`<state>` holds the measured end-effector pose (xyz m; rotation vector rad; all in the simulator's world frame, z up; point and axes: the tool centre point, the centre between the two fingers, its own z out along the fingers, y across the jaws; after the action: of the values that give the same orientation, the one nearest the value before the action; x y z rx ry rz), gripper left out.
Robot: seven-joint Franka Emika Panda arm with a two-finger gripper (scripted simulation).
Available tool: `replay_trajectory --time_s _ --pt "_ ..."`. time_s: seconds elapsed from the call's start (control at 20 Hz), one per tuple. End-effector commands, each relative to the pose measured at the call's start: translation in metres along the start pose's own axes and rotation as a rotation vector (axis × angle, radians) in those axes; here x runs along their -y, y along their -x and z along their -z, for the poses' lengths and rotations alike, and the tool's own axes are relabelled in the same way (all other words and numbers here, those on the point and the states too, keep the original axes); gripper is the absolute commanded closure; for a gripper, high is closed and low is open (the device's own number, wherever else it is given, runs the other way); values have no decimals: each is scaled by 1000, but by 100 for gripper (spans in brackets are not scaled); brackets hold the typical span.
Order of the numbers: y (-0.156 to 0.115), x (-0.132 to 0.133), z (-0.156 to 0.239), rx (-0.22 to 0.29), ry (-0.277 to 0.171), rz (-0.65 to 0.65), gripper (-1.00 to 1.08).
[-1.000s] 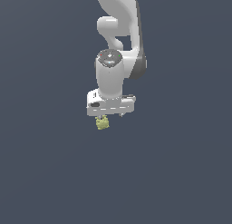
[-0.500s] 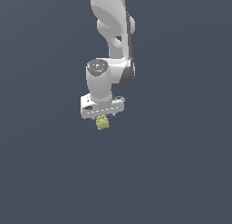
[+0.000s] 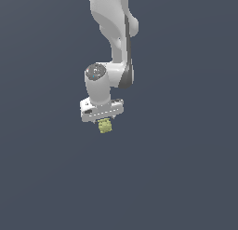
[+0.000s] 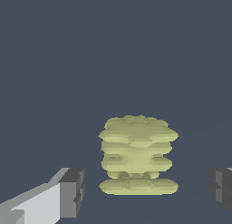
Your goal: Pick up the object and move it to a goal position.
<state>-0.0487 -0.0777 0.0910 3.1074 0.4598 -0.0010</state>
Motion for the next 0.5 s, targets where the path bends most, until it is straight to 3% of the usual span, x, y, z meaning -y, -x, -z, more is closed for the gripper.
replay_trajectory --time_s 0.0,0.45 --pt "0 0 0 0 0 0 -92" --pt "1 0 -27 0 0 1 -92"
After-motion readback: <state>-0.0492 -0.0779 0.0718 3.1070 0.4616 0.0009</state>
